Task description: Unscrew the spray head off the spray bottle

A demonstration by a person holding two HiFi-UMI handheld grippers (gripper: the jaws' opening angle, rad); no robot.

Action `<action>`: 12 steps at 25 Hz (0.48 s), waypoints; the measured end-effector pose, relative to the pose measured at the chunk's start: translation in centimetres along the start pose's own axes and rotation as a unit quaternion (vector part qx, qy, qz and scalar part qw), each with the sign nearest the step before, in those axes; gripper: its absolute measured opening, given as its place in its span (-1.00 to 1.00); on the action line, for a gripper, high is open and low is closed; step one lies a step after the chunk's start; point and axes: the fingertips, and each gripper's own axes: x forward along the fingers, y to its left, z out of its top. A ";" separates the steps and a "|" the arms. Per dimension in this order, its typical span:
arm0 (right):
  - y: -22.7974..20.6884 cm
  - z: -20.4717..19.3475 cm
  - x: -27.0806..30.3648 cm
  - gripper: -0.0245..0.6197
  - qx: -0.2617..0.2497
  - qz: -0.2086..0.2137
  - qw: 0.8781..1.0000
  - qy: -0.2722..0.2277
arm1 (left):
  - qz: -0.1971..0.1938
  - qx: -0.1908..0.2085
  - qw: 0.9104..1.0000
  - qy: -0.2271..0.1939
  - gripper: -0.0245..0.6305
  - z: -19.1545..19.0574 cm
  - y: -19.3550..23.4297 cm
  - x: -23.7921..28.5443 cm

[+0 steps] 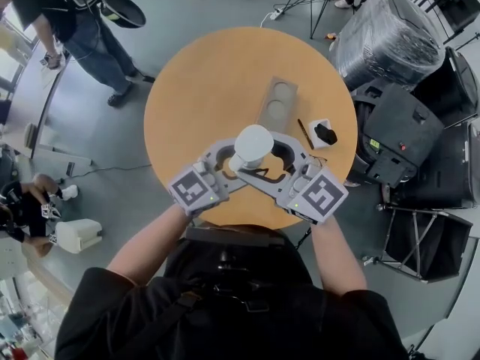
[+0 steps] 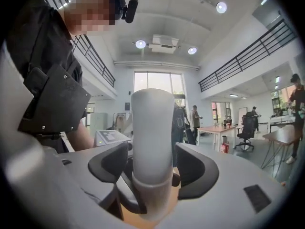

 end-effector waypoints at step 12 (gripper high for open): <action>-1.6 -0.1 0.9 -0.10 -0.007 -0.181 0.983 0.004 | 0.124 0.020 0.992 -0.004 0.02 -0.1 1.8 -0.1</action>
